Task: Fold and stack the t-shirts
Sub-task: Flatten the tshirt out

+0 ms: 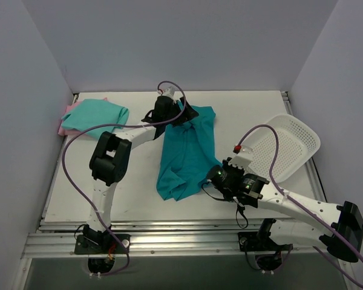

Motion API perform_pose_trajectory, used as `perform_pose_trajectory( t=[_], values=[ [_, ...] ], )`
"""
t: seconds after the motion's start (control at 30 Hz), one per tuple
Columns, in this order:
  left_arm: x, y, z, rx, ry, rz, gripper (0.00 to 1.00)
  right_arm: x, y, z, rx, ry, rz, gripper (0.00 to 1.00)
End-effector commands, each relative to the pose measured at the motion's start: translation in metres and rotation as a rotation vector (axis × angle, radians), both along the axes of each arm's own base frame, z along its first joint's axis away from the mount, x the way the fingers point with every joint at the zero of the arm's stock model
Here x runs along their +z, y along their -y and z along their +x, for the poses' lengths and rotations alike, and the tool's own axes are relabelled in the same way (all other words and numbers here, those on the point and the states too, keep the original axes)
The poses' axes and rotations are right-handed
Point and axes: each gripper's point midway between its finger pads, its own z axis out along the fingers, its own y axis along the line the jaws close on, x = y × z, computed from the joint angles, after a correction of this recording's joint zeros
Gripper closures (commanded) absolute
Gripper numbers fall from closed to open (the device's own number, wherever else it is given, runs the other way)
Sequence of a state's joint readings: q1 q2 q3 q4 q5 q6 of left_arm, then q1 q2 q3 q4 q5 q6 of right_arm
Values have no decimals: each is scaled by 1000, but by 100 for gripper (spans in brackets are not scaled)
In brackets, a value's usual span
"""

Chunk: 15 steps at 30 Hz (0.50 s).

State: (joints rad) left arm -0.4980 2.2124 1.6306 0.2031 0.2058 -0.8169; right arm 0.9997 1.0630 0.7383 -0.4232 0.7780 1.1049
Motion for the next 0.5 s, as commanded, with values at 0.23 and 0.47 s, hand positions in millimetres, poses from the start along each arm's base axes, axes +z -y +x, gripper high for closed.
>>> perform_pose_trajectory(
  t=[0.23,0.47],
  values=[
    [15,9,7,126,-21,-22,12,3,15,-3,-46,34,-13,100],
    [7,10,14,161,-29,-14,12,5,19,-5,-49,34,-16,100]
  ],
)
